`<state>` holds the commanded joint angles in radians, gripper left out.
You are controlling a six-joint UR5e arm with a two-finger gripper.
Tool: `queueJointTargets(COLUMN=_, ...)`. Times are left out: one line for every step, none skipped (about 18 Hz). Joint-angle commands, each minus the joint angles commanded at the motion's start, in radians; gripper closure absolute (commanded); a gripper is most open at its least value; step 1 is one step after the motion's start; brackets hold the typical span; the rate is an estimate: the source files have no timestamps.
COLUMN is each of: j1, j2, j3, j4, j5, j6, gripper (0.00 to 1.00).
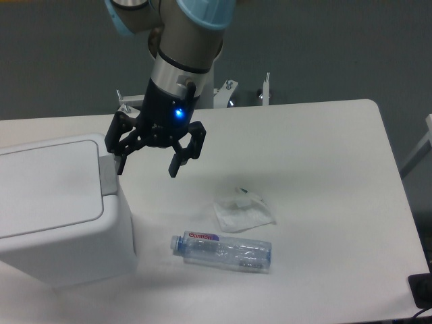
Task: Open the trash can
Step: 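Push the gripper finger against the lid edge to flip the lid open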
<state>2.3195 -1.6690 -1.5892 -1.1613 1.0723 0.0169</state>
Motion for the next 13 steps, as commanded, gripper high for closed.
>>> queueJointTargets(j1=-0.009, j2=-0.002, j3=-0.003, j4=0.003, j5=0.002, j6=0.000, gripper=0.00)
queueJointTargets(j1=-0.011, j2=-0.002, j3=-0.008, j4=0.003, j5=0.002, j6=-0.002, gripper=0.00)
queueJointTargets(j1=-0.012, j2=-0.002, j3=-0.011, j4=0.003, j5=0.002, j6=-0.002, gripper=0.00)
queueJointTargets(j1=-0.012, j2=-0.002, j3=-0.017, j4=0.003, j5=0.002, j6=-0.002, gripper=0.00)
queueJointTargets(j1=-0.012, j2=0.000, j3=-0.021, j4=0.005, j5=0.002, j6=-0.002, gripper=0.00)
queueJointTargets(j1=-0.012, j2=0.000, j3=-0.023, j4=0.003, j5=0.002, j6=-0.002, gripper=0.00)
queueJointTargets(j1=-0.012, j2=0.000, j3=-0.023, j4=0.005, j5=0.002, j6=-0.002, gripper=0.00)
queueJointTargets(j1=-0.012, j2=0.000, j3=-0.023, j4=0.005, j5=0.002, j6=-0.002, gripper=0.00)
queueJointTargets(j1=-0.014, j2=-0.002, j3=-0.023, j4=0.005, j5=0.002, j6=-0.002, gripper=0.00)
queueJointTargets(j1=-0.015, j2=-0.005, j3=-0.025, j4=0.008, j5=0.002, j6=-0.002, gripper=0.00)
queueJointTargets(j1=-0.018, j2=-0.006, j3=-0.028, j4=0.020, j5=0.002, j6=-0.003, gripper=0.00)
queueJointTargets(j1=-0.020, j2=-0.006, j3=-0.034, j4=0.029, j5=0.002, j6=-0.003, gripper=0.00)
queueJointTargets(j1=-0.020, j2=-0.005, j3=-0.040, j4=0.035, j5=0.002, j6=-0.003, gripper=0.00)
